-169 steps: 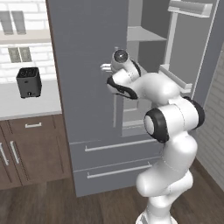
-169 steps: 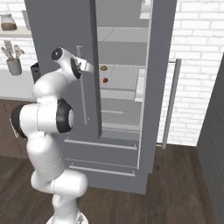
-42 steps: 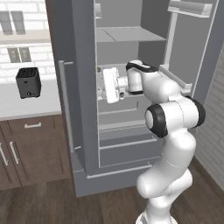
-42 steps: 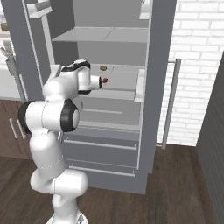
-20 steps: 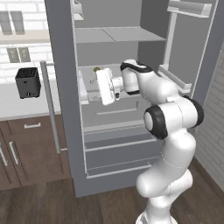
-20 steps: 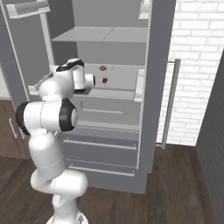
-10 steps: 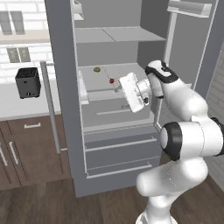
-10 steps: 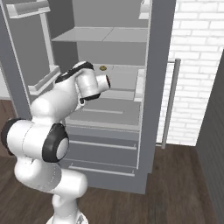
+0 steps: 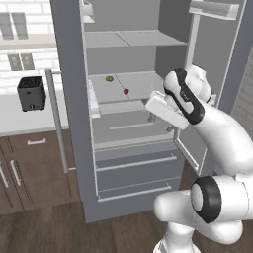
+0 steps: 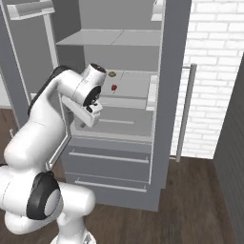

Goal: Take the strawberry from the fridge and place it on top of the pancake, located on the dining counter.

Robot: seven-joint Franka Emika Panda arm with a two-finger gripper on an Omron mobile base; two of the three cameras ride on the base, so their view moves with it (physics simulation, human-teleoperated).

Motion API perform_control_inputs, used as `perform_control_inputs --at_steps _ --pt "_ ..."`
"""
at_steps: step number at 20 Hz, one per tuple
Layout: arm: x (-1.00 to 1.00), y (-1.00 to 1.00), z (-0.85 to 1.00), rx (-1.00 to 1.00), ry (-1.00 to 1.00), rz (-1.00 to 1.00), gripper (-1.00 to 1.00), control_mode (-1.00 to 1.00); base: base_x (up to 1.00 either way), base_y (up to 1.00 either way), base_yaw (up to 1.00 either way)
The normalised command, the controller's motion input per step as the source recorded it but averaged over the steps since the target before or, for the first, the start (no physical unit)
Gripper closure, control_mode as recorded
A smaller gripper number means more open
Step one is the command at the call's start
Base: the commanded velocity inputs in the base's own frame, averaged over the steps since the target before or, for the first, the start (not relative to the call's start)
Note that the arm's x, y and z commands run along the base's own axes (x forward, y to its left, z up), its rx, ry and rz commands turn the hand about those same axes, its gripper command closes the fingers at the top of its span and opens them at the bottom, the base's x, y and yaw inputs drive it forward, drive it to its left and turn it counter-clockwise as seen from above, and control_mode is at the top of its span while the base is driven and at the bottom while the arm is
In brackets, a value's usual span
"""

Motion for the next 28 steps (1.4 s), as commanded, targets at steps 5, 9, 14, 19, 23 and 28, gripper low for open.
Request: perform_control_inputs --at_steps 5,9,14,19,23,28 --pt "-0.63 -0.36 -0.35 -0.65 0.05 0.02 -1.00 -1.00 0.00 0.00 0.00" --pt "-0.54 -0.38 -0.05 -0.19 -0.07 0.11 -1.00 -1.00 0.00 0.00 0.00" --pt "-0.26 0.07 0.05 -0.12 0.05 0.55 -1.00 -1.00 0.00 0.00 0.00" --pt "-0.77 0.03 0.00 -0.05 -0.12 0.22 -1.00 -1.00 0.00 0.00 0.00" --pt "-0.54 0.00 0.00 0.11 -0.27 0.00 -1.00 -1.00 0.00 0.00 0.00" --pt "-0.24 0.00 0.00 0.13 -0.41 0.00 -1.00 -1.00 0.00 0.00 0.00"
